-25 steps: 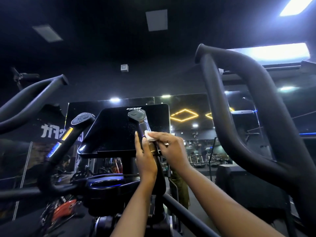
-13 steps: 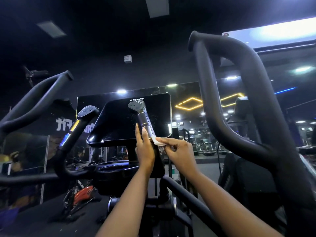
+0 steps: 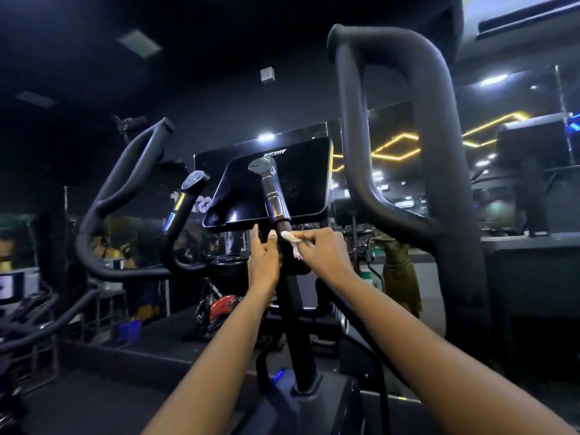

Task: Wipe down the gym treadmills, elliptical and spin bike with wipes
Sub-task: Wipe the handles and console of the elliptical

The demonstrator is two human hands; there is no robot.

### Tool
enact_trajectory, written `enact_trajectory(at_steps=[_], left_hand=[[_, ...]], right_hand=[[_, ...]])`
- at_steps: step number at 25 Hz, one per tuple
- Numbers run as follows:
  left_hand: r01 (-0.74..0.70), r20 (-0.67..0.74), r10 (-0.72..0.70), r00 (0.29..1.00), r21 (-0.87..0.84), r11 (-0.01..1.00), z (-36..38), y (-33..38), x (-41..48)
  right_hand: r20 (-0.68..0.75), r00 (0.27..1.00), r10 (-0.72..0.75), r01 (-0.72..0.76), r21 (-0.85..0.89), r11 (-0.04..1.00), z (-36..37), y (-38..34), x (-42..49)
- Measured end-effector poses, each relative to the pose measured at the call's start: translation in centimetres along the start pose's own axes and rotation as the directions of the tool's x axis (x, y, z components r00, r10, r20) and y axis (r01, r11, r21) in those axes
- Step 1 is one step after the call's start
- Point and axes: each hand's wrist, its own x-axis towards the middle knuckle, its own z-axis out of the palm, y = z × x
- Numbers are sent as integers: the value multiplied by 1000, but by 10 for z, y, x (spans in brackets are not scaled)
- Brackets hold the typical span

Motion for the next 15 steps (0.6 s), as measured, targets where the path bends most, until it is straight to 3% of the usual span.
enact_trajectory(at_steps=[5,8,11,15], left_hand=[[-56,-14,63,998,285,957,-18,-7,-52],[-27,1,29,1000,430,902,-34,-35,-99],[59,18,-84,996,569,820,-60,-83,-162],[103,116,-326,938,806,583,-104,-141,-253]], right_hand=[[211,976,47,-32,-75,997,-8,1,-36],[348,934,80,-68,-47,997,-1,16,-77],[525,844,108,-68,-94,993,13,32,-137],[697,708,113,-29,-132,991,32,39,-219]])
